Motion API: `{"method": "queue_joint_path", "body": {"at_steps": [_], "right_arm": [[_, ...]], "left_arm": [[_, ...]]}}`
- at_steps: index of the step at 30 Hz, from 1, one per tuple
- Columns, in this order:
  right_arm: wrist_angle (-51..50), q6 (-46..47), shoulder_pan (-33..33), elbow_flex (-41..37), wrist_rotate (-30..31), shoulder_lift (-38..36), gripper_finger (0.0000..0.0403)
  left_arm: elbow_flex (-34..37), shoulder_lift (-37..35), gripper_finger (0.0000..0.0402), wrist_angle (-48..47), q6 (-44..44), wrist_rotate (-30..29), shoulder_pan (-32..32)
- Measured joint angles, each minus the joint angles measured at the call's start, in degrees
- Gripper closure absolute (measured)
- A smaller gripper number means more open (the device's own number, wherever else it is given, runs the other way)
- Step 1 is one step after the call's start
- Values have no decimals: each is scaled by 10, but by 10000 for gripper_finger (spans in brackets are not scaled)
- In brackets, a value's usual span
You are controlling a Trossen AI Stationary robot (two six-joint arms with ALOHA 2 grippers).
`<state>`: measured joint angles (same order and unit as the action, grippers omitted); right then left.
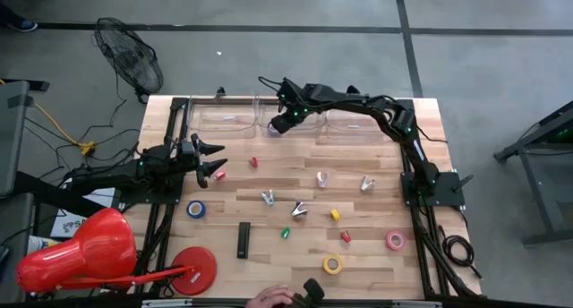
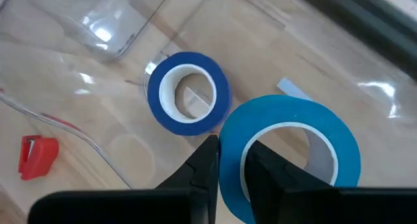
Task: Pick and place Stapler, Stapler remover, tape
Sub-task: Put the blue tape into the middle transparent bin, then put the pink tape into the middle transparent bin
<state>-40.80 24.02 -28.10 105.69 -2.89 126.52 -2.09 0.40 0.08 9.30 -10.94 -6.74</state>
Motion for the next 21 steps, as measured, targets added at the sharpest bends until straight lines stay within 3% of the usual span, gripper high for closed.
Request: {"method": "queue_joint_path", "body": {"at_steps": [11,21], "right_arm": [[-1,17,0,0,-21,3,321],[-12,30,0,0,-25,3,269]], "left_arm": [[0,0,172,0,0,0,0],[0,0,172,0,0,0,0]]}}
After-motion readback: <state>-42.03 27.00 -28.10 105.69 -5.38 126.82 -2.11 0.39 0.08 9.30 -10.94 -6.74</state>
